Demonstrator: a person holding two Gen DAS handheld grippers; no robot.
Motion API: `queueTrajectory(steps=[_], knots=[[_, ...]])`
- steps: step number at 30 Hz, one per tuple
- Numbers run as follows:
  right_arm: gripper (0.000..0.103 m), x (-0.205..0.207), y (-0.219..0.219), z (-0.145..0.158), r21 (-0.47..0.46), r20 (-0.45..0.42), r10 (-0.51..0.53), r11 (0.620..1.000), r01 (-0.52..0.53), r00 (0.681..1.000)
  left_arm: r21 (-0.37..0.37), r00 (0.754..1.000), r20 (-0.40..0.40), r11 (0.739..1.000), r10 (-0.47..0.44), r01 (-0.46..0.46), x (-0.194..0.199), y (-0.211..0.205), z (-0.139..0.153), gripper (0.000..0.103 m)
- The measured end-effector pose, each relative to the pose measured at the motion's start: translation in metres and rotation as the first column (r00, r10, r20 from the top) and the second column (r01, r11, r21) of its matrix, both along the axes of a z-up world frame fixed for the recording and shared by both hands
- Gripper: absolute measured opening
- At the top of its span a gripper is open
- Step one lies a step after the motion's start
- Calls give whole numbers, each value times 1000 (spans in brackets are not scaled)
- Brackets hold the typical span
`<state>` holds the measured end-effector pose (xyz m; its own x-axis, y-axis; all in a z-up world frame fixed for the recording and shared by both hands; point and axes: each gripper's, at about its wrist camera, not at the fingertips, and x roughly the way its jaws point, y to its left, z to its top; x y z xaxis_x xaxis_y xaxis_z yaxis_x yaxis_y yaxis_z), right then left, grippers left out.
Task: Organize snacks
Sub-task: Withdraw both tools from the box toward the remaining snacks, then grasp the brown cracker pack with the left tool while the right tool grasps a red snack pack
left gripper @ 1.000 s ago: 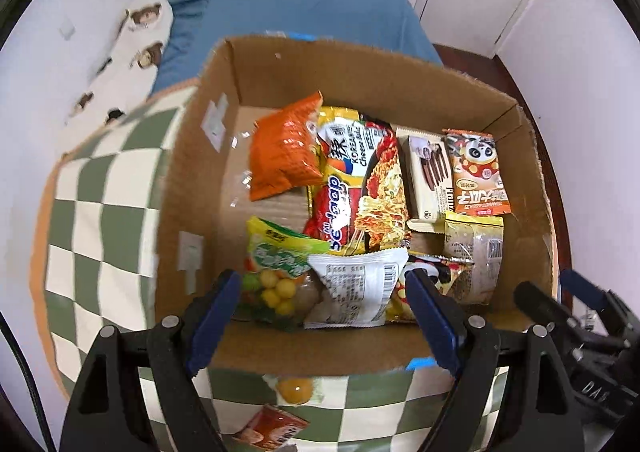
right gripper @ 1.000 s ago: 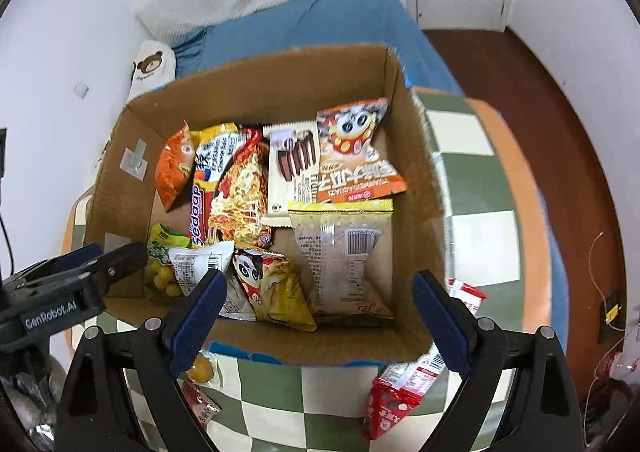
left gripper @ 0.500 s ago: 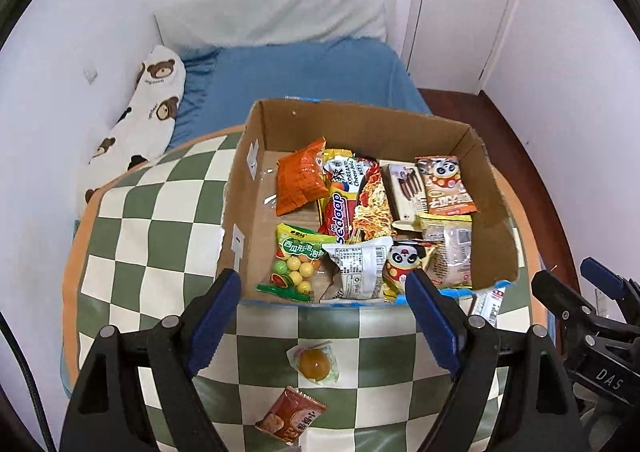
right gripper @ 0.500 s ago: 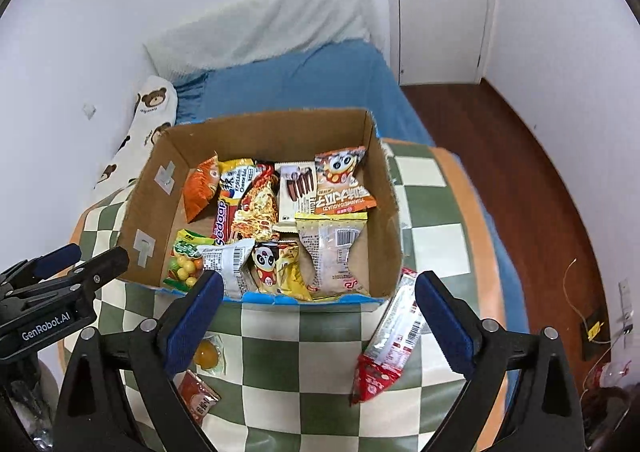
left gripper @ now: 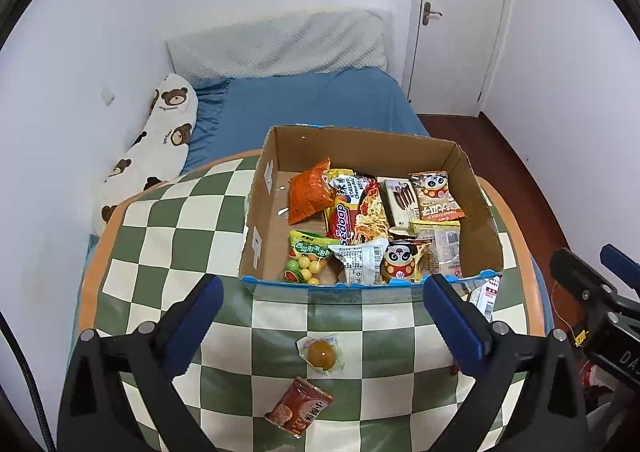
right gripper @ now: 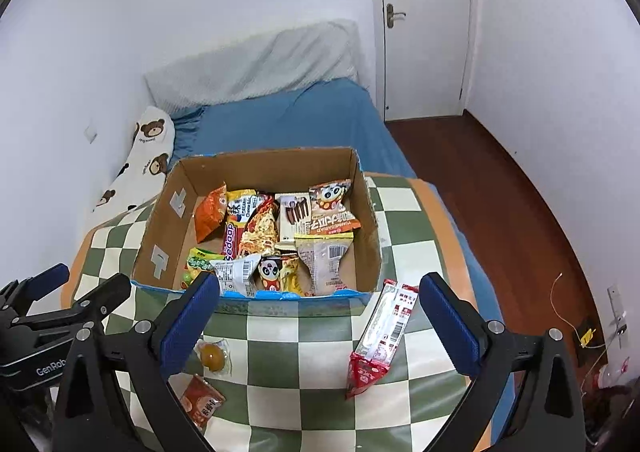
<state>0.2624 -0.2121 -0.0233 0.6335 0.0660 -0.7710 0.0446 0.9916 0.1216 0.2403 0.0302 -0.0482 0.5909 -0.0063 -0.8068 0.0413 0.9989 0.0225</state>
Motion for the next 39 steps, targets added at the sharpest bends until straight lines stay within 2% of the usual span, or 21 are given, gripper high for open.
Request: queueTrajectory(steps=[3,6,9,10,14,16,19,21,23,24,26,28,29,31,32,33,34,37,39], knots=[[102,-3,-2,1,15,-1,1,1000,-1,1000,-5,1000,-8,1000,4,-4,2,0,-3,102],[102,0,-13,-17,72,-55,-2,997,6,998,2,999,-43,1000,18,-18,3,4,-18,102],[102,6,-32,-60,131,-166,-15,991,37,986,62,994,-94,997,60,-54,5,15,-49,102],[102,8,-38,-77,137,-204,-23,989,51,979,77,988,-136,995,79,-69,6,21,-67,102],[102,18,-62,-155,171,-381,-61,976,135,922,102,958,-252,989,133,-110,6,44,-116,102],[102,23,-73,-200,204,-479,-65,962,183,875,101,940,-304,987,152,-126,3,56,-136,102],[101,23,-76,-242,239,-560,-56,945,226,827,105,910,-378,985,167,-137,-6,72,-164,102],[93,21,-73,-261,238,-583,-52,943,232,811,118,891,-426,986,157,-117,-17,79,-182,102],[70,18,-66,-272,241,-593,-34,946,218,804,130,875,-465,988,130,-77,-25,78,-194,102],[68,17,-62,-276,234,-592,-33,949,210,805,130,869,-484,991,99,-40,-31,75,-201,102],[54,14,-54,-277,228,-574,-21,956,184,819,135,858,-512,990,44,30,-38,65,-213,102],[48,11,-42,-276,223,-566,15,965,136,825,136,840,-542,985,-14,104,-43,51,-226,102],[48,10,-36,-275,221,-565,32,969,113,825,139,821,-568,977,-54,160,-45,39,-237,102],[47,5,-21,-274,221,-570,82,974,56,818,136,807,-583,966,-101,219,-46,26,-249,101],[46,2,-15,-274,227,-575,106,973,33,811,134,792,-598,959,-121,248,-47,18,-258,87],[46,-1,-8,-274,234,-580,130,972,12,804,135,788,-604,959,-120,250,-46,16,-263,74],[46,-6,-1,-274,242,-587,159,970,-16,794,123,781,-614,963,-114,238,-46,14,-268,56],[46,-17,13,-273,257,-594,203,965,-56,779,72,784,-620,992,-34,100,-41,24,-269,56],[47,-22,17,-276,266,-604,223,961,-70,765,21,784,-620,1000,27,-17,-37,37,-266,56]])
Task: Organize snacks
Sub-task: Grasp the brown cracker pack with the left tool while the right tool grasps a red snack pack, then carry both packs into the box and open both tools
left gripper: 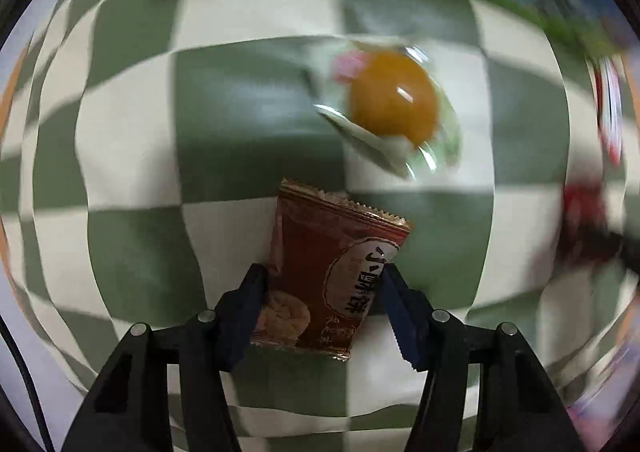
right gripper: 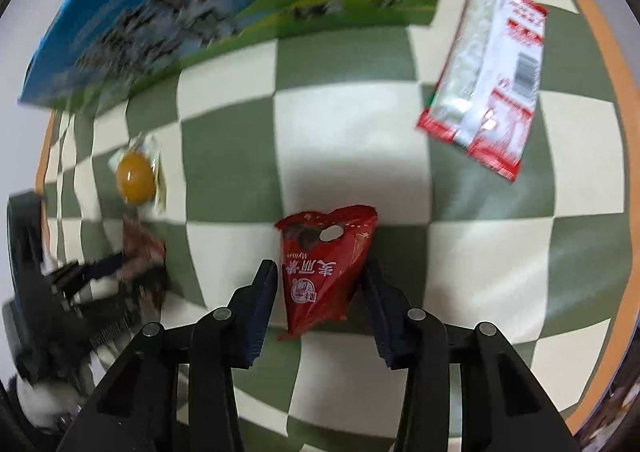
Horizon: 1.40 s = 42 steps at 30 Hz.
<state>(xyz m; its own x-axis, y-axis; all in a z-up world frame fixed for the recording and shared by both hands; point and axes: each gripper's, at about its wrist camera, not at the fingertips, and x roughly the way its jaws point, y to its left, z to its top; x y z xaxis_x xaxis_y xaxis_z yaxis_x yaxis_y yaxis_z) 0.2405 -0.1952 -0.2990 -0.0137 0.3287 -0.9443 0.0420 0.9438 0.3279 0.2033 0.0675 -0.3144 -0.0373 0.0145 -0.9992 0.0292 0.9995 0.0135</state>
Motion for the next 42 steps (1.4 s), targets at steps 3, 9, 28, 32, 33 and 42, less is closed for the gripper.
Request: queueTrajectory(steps=[3,9,28,32,33,42], knots=[[71,-5,-2,-4,23,-8,-33,999,33,999,-101,989,-40,984,145,-149,5,19,-5,63],[79,0,-18,-20,51,-35,-100,993,102,994,-87,993,-65,991,93,-99,4,10,-11,67],[45,2,-3,64,104,181,-90,992,72,979,-211,990,119,977,70,-44,6,-8,108,54],[45,14,-9,117,176,263,-113,982,68,958,-330,983,164,944,86,-28,38,-18,160,54],[45,22,-12,129,184,282,-117,981,66,952,-341,979,183,940,85,-18,49,-19,172,54],[45,124,-33,178,40,420,-103,995,94,902,-206,946,320,978,54,14,160,-23,220,55]])
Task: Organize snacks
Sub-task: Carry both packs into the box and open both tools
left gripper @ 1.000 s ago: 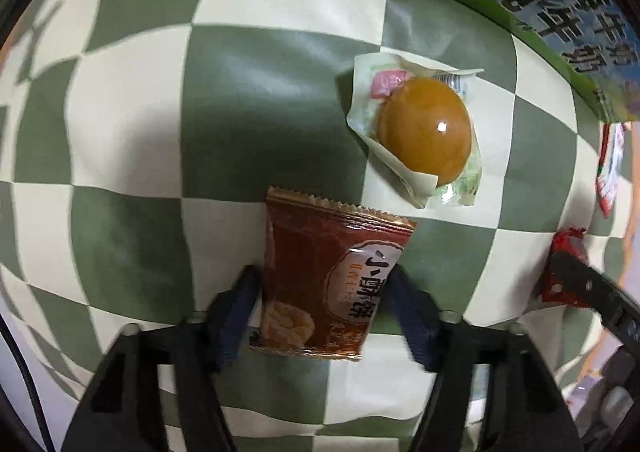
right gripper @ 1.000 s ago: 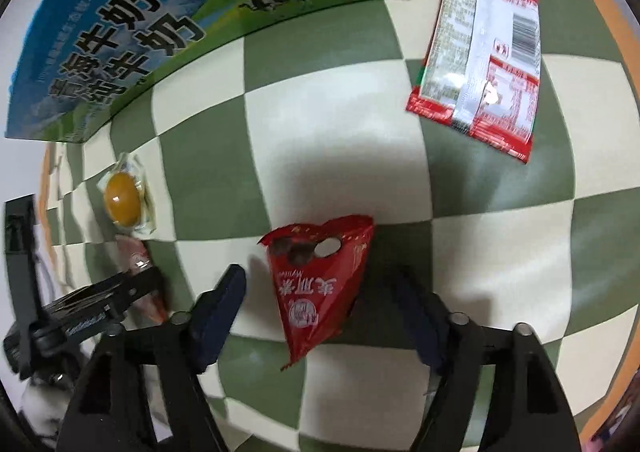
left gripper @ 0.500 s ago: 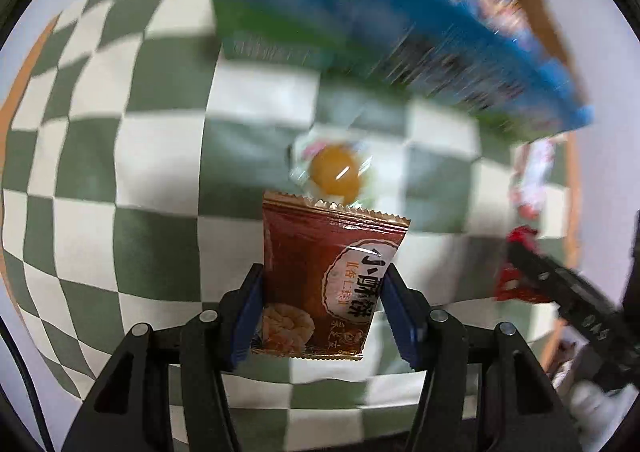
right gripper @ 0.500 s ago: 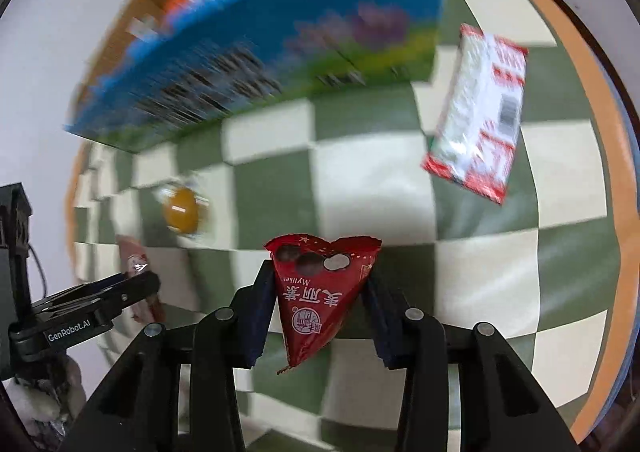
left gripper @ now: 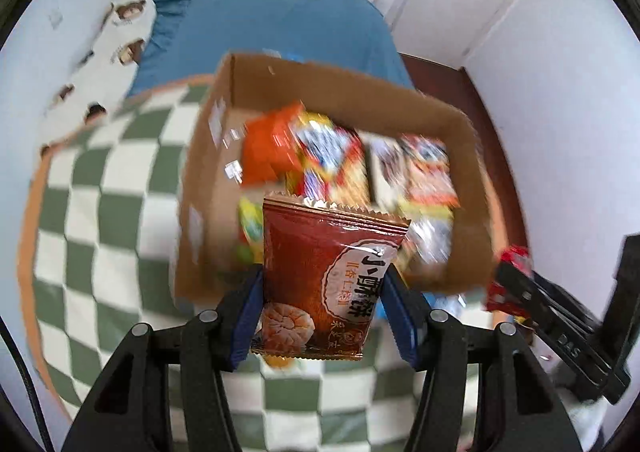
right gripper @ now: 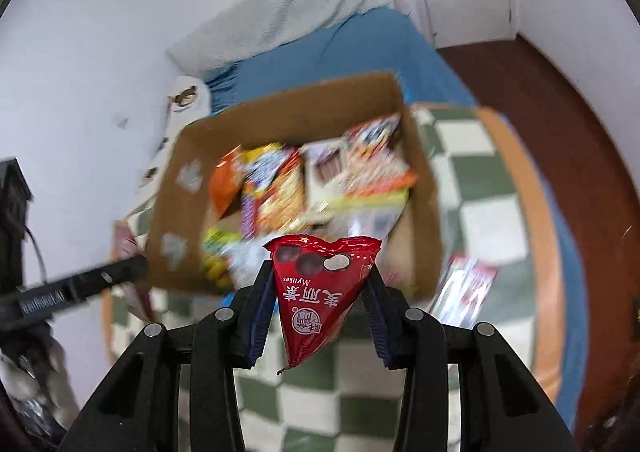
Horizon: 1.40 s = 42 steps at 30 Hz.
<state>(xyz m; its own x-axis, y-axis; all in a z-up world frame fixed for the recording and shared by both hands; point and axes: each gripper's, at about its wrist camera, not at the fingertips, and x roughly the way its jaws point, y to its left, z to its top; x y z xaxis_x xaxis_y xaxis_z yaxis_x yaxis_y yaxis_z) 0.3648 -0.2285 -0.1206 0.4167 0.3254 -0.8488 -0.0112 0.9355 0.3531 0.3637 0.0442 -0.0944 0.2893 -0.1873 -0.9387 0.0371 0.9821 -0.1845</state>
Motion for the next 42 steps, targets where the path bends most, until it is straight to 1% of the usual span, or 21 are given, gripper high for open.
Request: queueTrajectory(steps=[3,4,7,9,10,12,13,14,15,16,17,18,23,28,34,37,42], knots=[[45,25,-9,-13,-86,-22,-4,996,2,1000,82,999,-24,996,28,-26,42,2,-18,55],[45,32,-11,-18,-102,-34,-4,995,0,999,96,999,-30,995,35,-32,44,6,-20,55],[45,48,-12,-35,-147,-73,2,989,-13,997,134,995,-71,989,66,-56,71,14,-42,55],[45,52,-13,-45,-158,-84,-14,987,0,996,143,993,-101,988,69,-54,83,16,-60,55],[46,57,-12,-52,-169,-104,-10,986,-8,995,149,990,-121,988,65,-47,87,17,-67,56],[64,60,-12,-60,-159,-128,-25,987,4,991,136,983,-171,990,64,-41,94,17,-80,56],[77,61,-12,-64,-152,-142,-20,988,-2,990,126,980,-185,991,67,-44,96,18,-85,60],[86,62,-11,-67,-133,-148,-16,991,-4,989,123,979,-196,992,61,-37,98,16,-89,73],[88,62,-9,-67,-124,-152,-16,992,-4,988,128,979,-196,991,58,-34,99,15,-90,81],[91,63,-6,-67,-133,-154,-12,991,-9,988,139,980,-190,990,60,-34,100,14,-92,93],[95,64,-2,-67,-148,-153,-8,989,-14,988,141,981,-184,989,63,-37,100,14,-93,95],[96,64,1,-67,-153,-151,-7,988,-16,988,138,981,-180,990,65,-40,99,14,-95,95],[97,68,4,-66,-159,-155,-15,987,-10,988,120,985,-162,992,64,-45,92,13,-96,95],[98,70,3,-60,-172,-145,-10,985,-15,989,132,992,-122,991,42,-26,78,2,-89,95],[98,66,5,-49,-192,-123,-4,981,-20,992,140,998,-48,990,34,-27,52,-9,-72,95],[99,59,5,-39,-217,-94,-3,976,-17,996,145,999,-9,989,30,-29,38,-11,-61,95],[100,43,3,-17,-221,-40,-12,975,2,999,140,998,58,990,24,-32,10,-16,-41,95]])
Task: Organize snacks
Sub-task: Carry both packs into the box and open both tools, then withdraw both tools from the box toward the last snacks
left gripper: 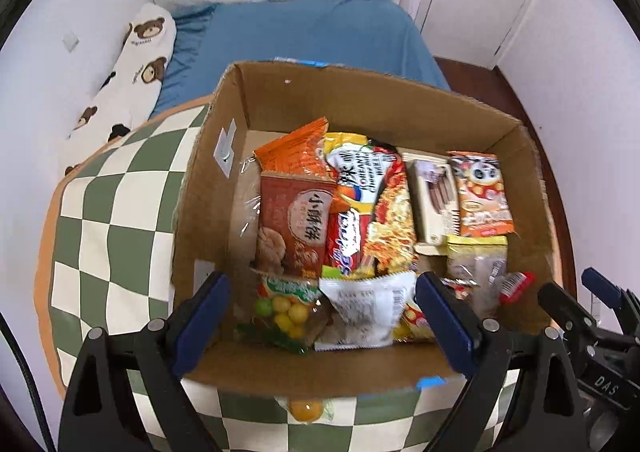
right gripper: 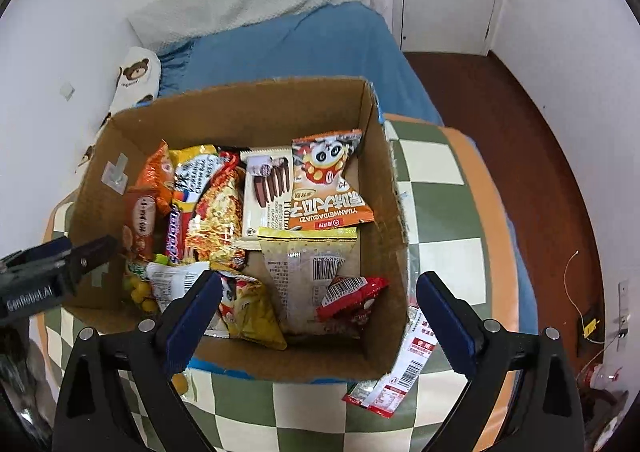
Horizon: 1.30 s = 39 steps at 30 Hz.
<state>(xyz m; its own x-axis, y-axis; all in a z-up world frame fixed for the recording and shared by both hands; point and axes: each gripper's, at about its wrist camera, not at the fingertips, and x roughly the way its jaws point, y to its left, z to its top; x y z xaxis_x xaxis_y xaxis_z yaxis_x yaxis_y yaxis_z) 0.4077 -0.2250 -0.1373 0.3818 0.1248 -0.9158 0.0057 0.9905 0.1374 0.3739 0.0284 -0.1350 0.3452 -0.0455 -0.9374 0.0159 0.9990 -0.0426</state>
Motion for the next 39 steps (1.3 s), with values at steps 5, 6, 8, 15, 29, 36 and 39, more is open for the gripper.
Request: queueTrajectory(steps=[5,6,8,15,29,36,39], knots=[[100,-27,3,24,-17,63,6,1000,-4,998,13,997,77,1000,-2,1,-29,-2,23,95],[100,-33,3,28,-18,74,6,1000,-5,997,16,996,87,1000,-3,1,-34,-1,27,95],[100,-45,3,39,-19,100,6,1000,-4,995,5,995,103,1000,1,-1,-46,-1,36,95],[100,-85,3,82,-43,198,16,999,-8,980,13,984,181,1000,-5,3,-84,-4,67,95],[100,-137,-1,125,18,258,-8,1000,4,966,20,965,261,1000,-19,14,-133,-12,96,95],[101,-126,-30,64,121,108,-44,992,31,993,89,981,193,995,27,-45,-129,-6,48,95],[101,-117,-45,10,89,-13,-89,992,90,996,113,992,111,991,62,-74,-124,3,12,95]])
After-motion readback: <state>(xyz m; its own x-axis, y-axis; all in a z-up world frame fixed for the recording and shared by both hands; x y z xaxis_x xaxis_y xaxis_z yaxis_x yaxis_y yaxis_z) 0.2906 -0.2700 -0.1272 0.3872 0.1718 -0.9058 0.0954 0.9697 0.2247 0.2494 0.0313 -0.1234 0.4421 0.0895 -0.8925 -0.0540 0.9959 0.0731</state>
